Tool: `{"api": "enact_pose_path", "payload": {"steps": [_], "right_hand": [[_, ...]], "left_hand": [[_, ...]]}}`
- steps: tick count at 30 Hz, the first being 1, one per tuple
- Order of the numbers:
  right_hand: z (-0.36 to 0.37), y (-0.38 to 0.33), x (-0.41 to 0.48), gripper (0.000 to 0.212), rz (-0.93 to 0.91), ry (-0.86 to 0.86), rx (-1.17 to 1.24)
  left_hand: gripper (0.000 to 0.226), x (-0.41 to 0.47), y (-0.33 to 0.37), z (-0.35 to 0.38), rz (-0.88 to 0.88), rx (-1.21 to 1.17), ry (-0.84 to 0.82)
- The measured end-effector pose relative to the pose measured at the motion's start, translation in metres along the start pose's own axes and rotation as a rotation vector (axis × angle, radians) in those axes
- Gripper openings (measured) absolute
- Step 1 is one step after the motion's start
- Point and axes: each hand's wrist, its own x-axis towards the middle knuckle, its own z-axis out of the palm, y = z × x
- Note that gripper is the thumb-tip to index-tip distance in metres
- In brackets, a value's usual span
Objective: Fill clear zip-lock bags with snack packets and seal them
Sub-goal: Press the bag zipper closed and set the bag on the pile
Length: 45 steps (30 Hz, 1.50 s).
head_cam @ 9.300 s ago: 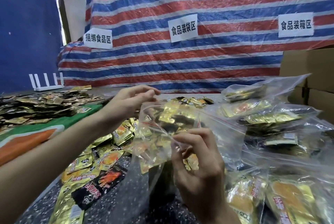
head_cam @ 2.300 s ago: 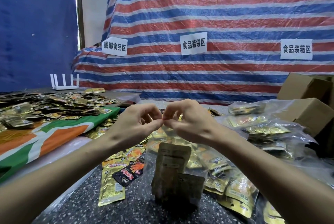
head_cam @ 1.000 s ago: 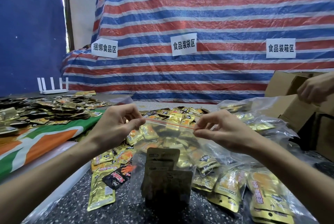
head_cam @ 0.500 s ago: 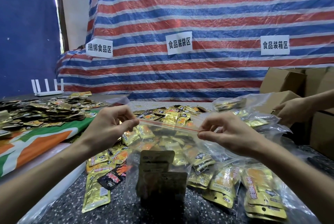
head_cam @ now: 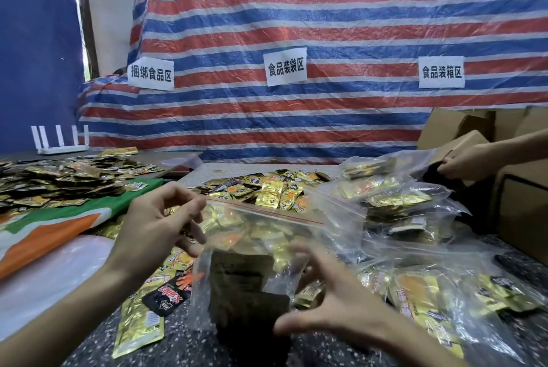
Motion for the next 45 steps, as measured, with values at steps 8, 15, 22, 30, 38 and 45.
{"api": "enact_pose_path", "payload": {"steps": [8, 15, 22, 30, 38, 45], "right_hand": [[0.046, -0.004, 0.008, 0.057, 0.016, 0.153, 0.014], [-0.001, -0.034, 0.024, 0.014, -0.035, 0.269, 0.277], [-0.092, -0.048, 0.086, 0.015, 0.037, 0.604, 0.206], [-0.174, 0.007, 0.179, 0.018, 0.457, 0.795, 0.520], [-0.180, 0.071, 0.172, 0.009, 0.745, 0.735, -0.525], [-0.176, 0.057, 0.158, 0.024, 0.708, 0.675, 0.042]], "left_hand": [[0.013, -0.007, -0.015, 0.043, -0.019, -0.273, -0.017], [0.030, -0.007, -0.044, 0.049, 0.144, -0.165, 0.077], [0.017, -0.007, -0.091, 0.078, 0.027, 0.054, 0.041], [0.026, 0.001, -0.124, 0.113, 0.093, 0.192, -0.036], [0.012, -0.010, -0.149, 0.117, 0.161, 0.262, -0.133], [0.026, -0.009, -0.146, 0.115, 0.107, 0.273, -0.142]]}}
